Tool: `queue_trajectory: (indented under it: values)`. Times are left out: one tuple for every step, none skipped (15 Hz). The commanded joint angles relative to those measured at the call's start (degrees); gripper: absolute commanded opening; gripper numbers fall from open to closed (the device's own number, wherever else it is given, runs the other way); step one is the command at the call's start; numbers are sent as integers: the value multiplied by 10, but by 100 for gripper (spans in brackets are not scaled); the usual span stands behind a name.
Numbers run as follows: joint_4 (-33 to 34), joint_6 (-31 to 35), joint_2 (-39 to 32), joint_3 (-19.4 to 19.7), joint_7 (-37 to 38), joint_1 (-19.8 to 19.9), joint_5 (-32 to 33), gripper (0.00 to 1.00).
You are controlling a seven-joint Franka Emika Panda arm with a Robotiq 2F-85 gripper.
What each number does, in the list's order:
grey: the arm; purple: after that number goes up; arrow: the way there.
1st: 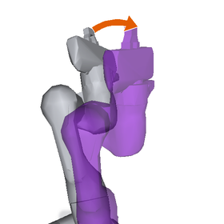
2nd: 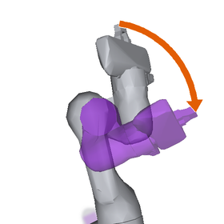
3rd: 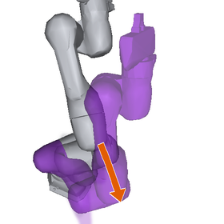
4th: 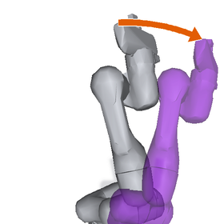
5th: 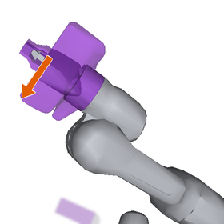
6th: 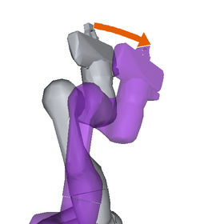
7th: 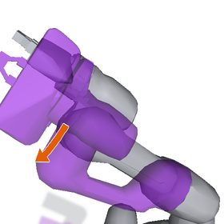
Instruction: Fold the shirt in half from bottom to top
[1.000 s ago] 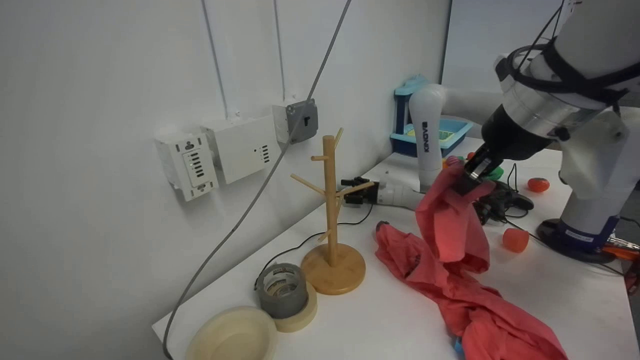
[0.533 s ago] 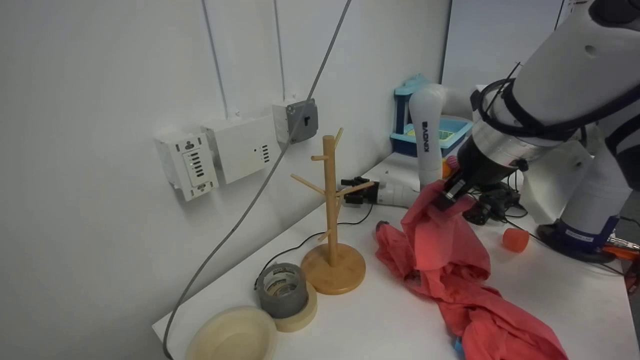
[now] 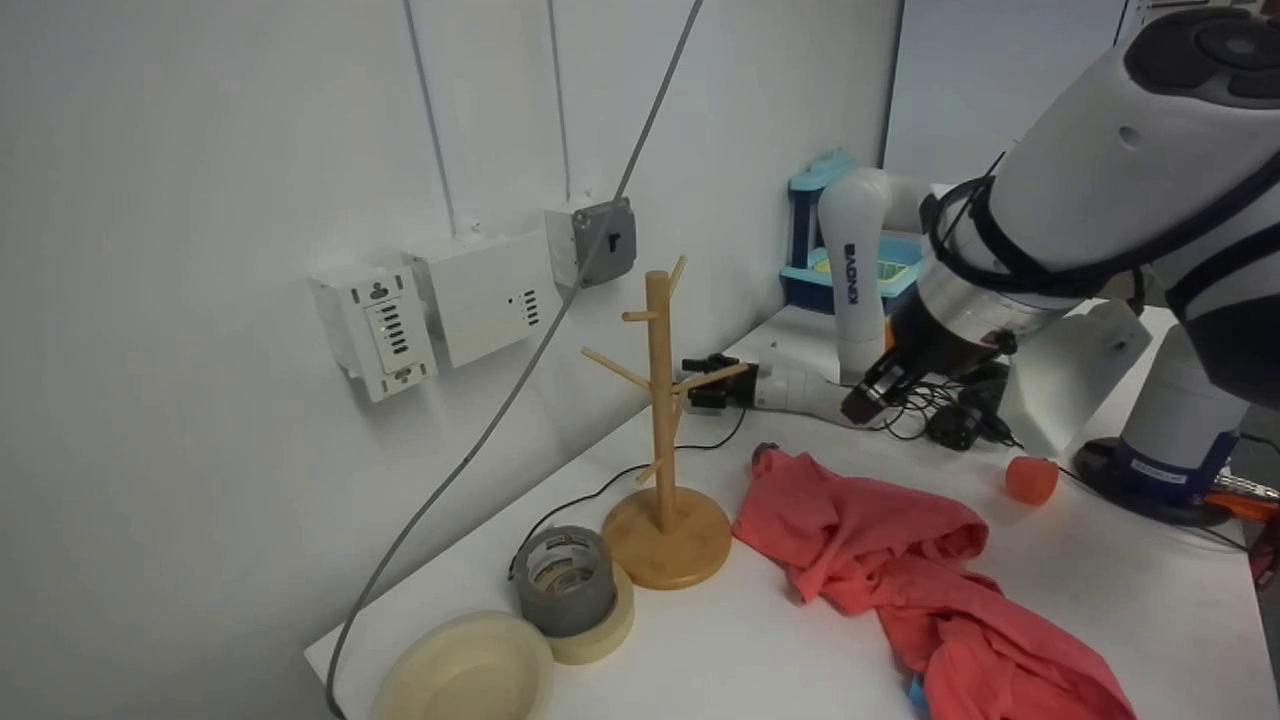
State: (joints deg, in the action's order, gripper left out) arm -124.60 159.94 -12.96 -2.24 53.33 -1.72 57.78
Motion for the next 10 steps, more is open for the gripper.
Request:
queue_trajectory:
  values:
    - [23,8,-14,11,57,-9,42,84]
    - [24,7,-15,9,64,-8,47,91]
    - [21,4,-15,5,60,-5,37,98]
    - [18,-3,-15,0,53,-3,21,100]
    - [11,-8,-15,-8,34,1,-6,100]
    - [3,-16,-15,-19,9,6,-46,100]
    - [-5,-27,-15,-31,-18,11,-92,100]
    - [-10,-36,-16,-43,-46,16,-138,100]
    - [-82,-36,31,-49,-71,31,-177,100]
    - [-96,-49,40,-59,-99,37,-220,100]
